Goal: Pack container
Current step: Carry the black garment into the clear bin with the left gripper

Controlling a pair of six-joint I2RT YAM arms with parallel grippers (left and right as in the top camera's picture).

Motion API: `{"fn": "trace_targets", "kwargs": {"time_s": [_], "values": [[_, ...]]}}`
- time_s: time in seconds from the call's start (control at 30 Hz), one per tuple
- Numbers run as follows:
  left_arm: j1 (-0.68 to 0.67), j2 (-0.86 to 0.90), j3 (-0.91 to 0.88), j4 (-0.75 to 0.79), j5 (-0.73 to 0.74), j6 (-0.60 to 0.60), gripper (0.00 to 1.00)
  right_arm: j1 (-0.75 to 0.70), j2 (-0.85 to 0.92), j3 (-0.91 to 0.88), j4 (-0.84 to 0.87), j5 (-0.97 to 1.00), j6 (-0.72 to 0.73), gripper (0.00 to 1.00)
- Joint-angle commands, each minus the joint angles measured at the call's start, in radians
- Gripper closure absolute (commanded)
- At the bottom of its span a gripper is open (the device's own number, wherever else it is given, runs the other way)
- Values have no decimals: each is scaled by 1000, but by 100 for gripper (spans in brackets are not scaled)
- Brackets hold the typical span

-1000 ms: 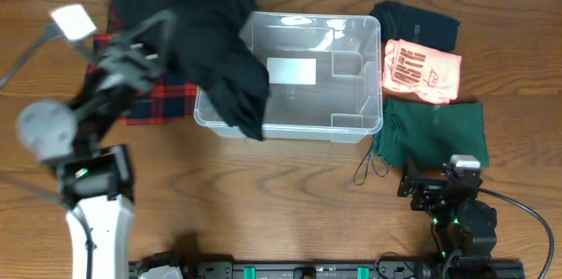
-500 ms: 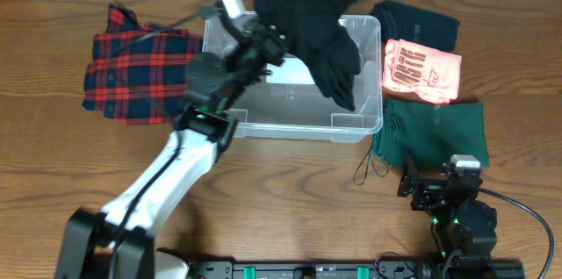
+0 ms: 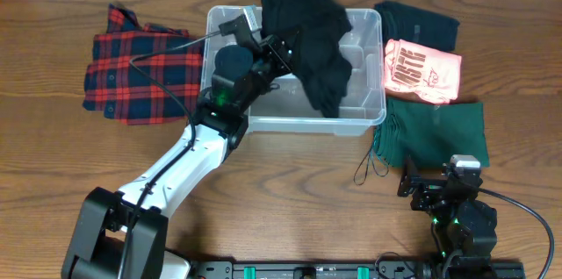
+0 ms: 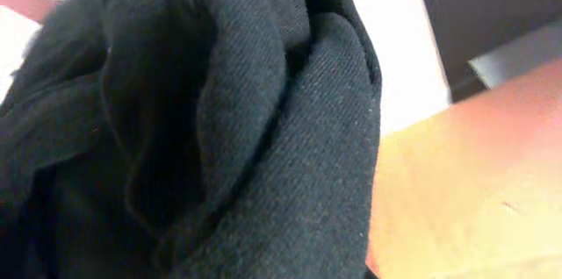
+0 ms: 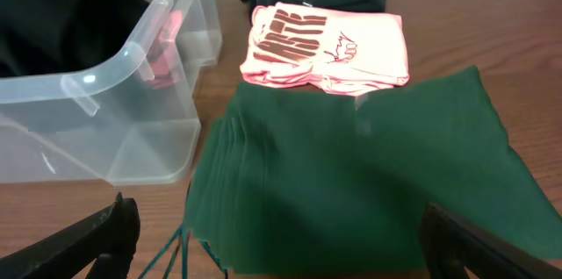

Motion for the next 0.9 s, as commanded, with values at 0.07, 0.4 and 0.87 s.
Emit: {"fn": "trace_targets", "kwargs": {"time_s": [0.07,0.4,0.87], "values": [[-16,-28,35,62,-115,-12,94,6,-5,-2,-2,0,10,1],[-18,-30,35,-327,-142,-160,94,6,-5,-2,-2,0,10,1],[-13,-192,35,-349,-256,-180,2,6,-5,-2,-2,0,10,1]]}}
